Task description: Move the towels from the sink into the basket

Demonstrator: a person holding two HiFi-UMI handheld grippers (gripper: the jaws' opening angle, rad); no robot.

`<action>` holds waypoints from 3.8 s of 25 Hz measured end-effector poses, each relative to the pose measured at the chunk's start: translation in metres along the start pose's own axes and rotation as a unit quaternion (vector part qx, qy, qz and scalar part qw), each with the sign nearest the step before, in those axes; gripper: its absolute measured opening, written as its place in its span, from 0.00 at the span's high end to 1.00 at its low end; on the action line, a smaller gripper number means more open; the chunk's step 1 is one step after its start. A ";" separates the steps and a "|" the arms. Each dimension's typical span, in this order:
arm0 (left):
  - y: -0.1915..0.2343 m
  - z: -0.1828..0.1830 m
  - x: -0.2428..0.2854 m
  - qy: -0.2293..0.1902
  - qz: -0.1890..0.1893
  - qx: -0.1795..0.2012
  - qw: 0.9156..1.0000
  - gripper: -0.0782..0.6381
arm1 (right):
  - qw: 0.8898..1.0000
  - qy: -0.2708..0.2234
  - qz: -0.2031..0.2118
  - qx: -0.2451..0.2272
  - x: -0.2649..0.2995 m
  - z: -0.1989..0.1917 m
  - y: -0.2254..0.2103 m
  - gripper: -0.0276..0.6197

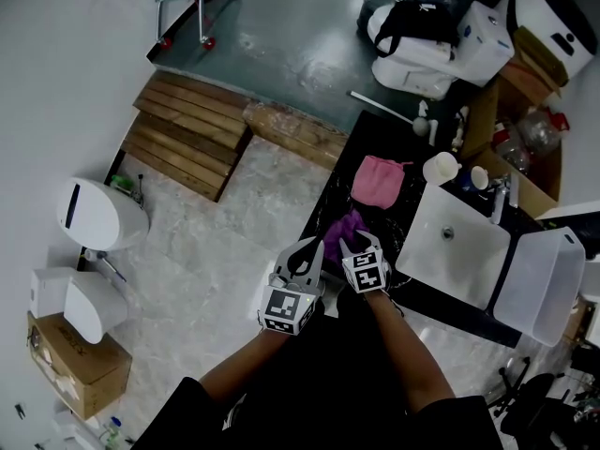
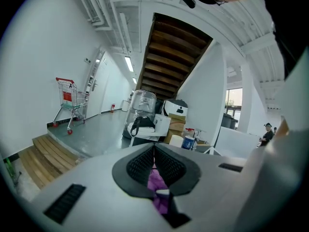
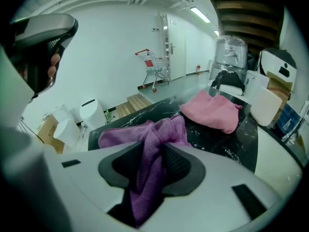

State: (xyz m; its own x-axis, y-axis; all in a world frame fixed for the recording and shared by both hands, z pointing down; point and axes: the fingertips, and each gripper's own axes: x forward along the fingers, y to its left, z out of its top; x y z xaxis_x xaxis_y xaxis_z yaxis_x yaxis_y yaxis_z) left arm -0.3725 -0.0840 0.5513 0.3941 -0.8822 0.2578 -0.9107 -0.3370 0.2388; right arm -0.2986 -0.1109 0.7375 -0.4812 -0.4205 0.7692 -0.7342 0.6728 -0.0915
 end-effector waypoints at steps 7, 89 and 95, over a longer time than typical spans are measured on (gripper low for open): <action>0.015 0.001 -0.004 0.002 0.011 0.001 1.000 0.87 | 1.000 -0.019 0.009 0.007 0.002 0.005 -0.004 0.82; -0.517 -0.040 0.092 0.018 -0.273 0.101 0.957 0.87 | 0.898 -0.306 -0.281 0.144 -0.514 -0.163 -0.262 0.83; -0.528 -0.029 0.130 0.018 -0.291 0.097 0.952 0.87 | 0.891 -0.304 -0.295 0.165 -0.521 -0.153 -0.297 0.83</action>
State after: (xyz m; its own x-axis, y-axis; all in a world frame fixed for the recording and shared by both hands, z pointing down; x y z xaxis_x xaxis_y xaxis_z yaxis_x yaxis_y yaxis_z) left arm 0.1626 -0.0110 0.4860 0.8392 -0.5173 0.1679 -0.5418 -0.8224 0.1737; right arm 0.2433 0.0014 0.4609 -0.0622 -0.9611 0.2692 -0.9977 0.0521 -0.0443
